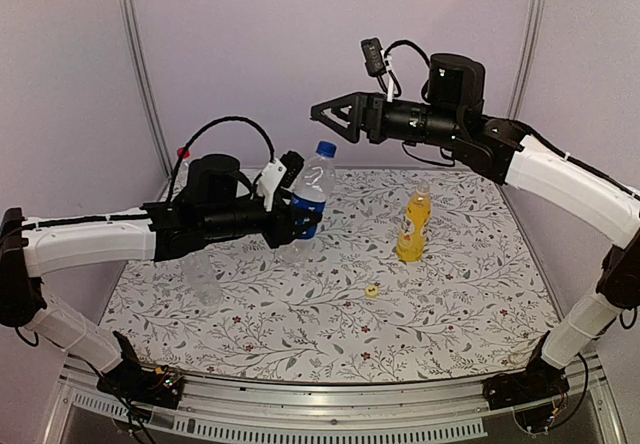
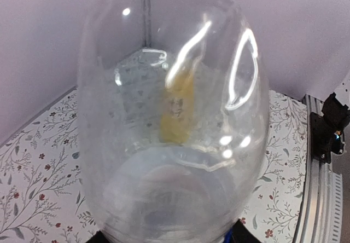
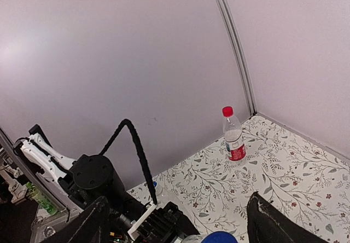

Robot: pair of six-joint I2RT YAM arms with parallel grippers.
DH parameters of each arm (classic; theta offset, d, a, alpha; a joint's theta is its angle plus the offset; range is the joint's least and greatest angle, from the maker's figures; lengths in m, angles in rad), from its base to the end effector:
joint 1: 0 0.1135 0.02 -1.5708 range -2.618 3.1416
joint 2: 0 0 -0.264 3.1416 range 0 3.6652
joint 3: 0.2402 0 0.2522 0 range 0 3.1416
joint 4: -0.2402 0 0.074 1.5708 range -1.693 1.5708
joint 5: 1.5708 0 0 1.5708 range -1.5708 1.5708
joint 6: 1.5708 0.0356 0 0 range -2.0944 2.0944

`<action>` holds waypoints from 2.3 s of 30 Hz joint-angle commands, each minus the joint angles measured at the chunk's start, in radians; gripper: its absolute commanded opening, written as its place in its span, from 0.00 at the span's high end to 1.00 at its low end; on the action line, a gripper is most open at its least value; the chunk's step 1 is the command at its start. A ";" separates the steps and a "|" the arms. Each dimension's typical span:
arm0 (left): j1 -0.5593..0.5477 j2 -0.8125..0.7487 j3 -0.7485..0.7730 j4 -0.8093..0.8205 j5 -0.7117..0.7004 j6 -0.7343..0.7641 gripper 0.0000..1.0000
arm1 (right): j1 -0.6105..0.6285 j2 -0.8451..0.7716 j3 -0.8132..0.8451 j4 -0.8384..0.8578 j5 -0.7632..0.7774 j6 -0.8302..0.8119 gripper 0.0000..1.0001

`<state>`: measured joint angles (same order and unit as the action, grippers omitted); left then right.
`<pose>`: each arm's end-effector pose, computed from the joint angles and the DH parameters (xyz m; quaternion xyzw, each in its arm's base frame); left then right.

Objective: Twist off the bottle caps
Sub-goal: Unscrew the bottle cap from the plastic bottle.

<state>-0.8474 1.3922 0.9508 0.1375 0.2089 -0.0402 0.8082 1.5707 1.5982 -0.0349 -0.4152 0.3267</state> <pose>0.2090 -0.2478 0.2903 0.3716 0.7130 -0.3287 0.4956 0.2451 0.2773 0.4434 -0.3066 0.6398 0.4939 0.5027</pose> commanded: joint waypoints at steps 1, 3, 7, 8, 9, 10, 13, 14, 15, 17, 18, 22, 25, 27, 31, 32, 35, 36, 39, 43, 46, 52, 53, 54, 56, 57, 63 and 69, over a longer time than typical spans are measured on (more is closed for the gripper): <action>-0.019 -0.018 0.031 -0.013 -0.097 0.031 0.59 | 0.014 0.061 0.031 -0.051 0.098 0.050 0.18; -0.021 -0.020 0.031 -0.013 -0.104 0.032 0.59 | 0.015 0.079 0.031 -0.056 0.098 0.053 0.22; -0.021 -0.024 0.031 -0.013 -0.111 0.034 0.59 | 0.020 0.096 0.025 -0.054 0.066 0.059 0.31; -0.022 -0.023 0.031 -0.015 -0.114 0.035 0.59 | 0.021 0.098 0.025 -0.054 0.059 0.060 0.35; -0.021 -0.023 0.031 -0.015 -0.116 0.036 0.59 | 0.024 0.103 0.025 -0.054 0.057 0.060 0.38; -0.021 -0.022 0.032 -0.016 -0.118 0.037 0.59 | 0.023 0.105 0.024 -0.054 0.055 0.060 0.41; -0.021 -0.024 0.031 -0.017 -0.124 0.037 0.59 | 0.023 0.106 0.021 -0.054 0.051 0.059 0.50; -0.022 -0.024 0.031 -0.018 -0.126 0.037 0.59 | 0.023 0.106 0.020 -0.054 0.051 0.058 0.52; -0.022 -0.024 0.031 -0.018 -0.130 0.037 0.59 | 0.023 0.106 0.019 -0.054 0.050 0.058 0.55; -0.022 -0.025 0.031 -0.018 -0.131 0.037 0.59 | 0.023 0.106 0.015 -0.054 0.051 0.057 0.57; -0.023 -0.025 0.031 -0.018 -0.131 0.037 0.59 | 0.023 0.106 0.012 -0.054 0.053 0.058 0.57; -0.022 -0.027 0.031 -0.018 -0.131 0.039 0.59 | 0.023 0.109 0.004 -0.051 0.054 0.058 0.58; -0.023 -0.027 0.031 -0.018 -0.132 0.039 0.59 | 0.023 0.110 0.002 -0.053 0.051 0.058 0.61; -0.022 -0.027 0.031 -0.018 -0.132 0.039 0.59 | 0.023 0.110 0.002 -0.054 0.054 0.058 0.61; -0.022 -0.028 0.031 -0.018 -0.131 0.039 0.59 | 0.023 0.109 0.002 -0.056 0.059 0.056 0.62; -0.022 -0.028 0.031 -0.018 -0.132 0.039 0.59 | 0.023 0.109 0.002 -0.056 0.060 0.055 0.63; -0.022 -0.028 0.031 -0.018 -0.134 0.039 0.59 | 0.023 0.109 0.002 -0.058 0.063 0.052 0.64; -0.022 -0.028 0.031 -0.019 -0.134 0.039 0.59 | 0.023 0.111 0.002 -0.059 0.064 0.052 0.64; -0.023 -0.030 0.029 -0.019 -0.135 0.039 0.59 | 0.023 0.112 0.002 -0.060 0.063 0.052 0.66; -0.022 -0.030 0.030 -0.019 -0.134 0.039 0.59 | 0.023 0.114 0.002 -0.062 0.062 0.052 0.67; -0.023 -0.030 0.029 -0.019 -0.135 0.039 0.59 | 0.024 0.116 0.000 -0.066 0.062 0.050 0.66; -0.022 -0.035 0.027 -0.016 -0.133 0.039 0.59 | 0.021 0.118 -0.004 -0.065 0.051 0.049 0.76; -0.022 -0.036 0.026 -0.015 -0.128 0.039 0.59 | 0.017 0.115 -0.008 -0.057 0.040 0.045 0.79; -0.021 -0.039 0.025 -0.014 -0.121 0.039 0.59 | 0.013 0.113 -0.015 -0.043 0.015 0.040 0.83; -0.021 -0.044 0.021 -0.005 -0.101 0.039 0.59 | -0.003 0.105 -0.040 0.011 -0.070 0.030 0.91; -0.020 -0.049 0.017 0.001 -0.079 0.039 0.59 | -0.013 0.099 -0.053 0.039 -0.130 0.021 0.94; 0.018 -0.090 -0.036 0.125 0.281 0.009 0.59 | -0.046 0.092 -0.050 0.043 -0.544 -0.233 0.99; 0.057 -0.076 -0.058 0.248 0.611 -0.082 0.60 | -0.090 0.116 0.028 -0.123 -0.804 -0.439 0.99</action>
<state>-0.8089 1.3342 0.8867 0.1997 0.5190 -0.0460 0.7364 1.6703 1.5726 -0.0216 -0.9493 0.0879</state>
